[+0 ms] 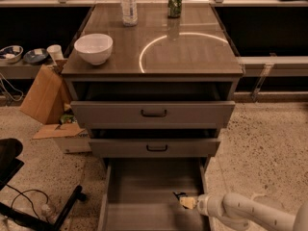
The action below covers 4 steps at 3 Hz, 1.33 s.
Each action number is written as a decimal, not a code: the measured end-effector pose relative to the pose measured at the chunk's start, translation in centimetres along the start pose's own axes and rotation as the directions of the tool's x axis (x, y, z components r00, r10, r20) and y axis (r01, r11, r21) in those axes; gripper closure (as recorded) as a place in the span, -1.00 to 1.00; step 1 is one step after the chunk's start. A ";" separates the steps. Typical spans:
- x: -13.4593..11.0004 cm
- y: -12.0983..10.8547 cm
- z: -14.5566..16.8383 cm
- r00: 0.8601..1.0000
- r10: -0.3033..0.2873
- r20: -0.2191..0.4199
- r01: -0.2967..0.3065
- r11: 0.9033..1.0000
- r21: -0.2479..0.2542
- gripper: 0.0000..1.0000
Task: Place rxbar blueberry into bottom drawer
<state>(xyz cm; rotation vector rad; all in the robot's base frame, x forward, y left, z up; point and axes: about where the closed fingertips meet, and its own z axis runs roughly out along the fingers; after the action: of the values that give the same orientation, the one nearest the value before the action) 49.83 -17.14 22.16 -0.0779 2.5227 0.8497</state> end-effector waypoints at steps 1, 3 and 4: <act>1.7 -0.3 1.4 1.000 0.025 -0.010 -0.025 1.000 -0.010 0.65; 1.6 -0.3 1.3 1.000 0.023 -0.009 -0.023 1.000 -0.010 -0.28; 1.6 -0.3 1.3 1.000 0.023 -0.009 -0.023 1.000 -0.010 -0.74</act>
Offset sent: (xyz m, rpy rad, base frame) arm -0.0092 0.0072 -0.0198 0.0183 0.0225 -0.0078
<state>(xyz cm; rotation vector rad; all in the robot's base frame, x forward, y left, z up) 49.02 -16.45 20.37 -0.0558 2.5327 0.8731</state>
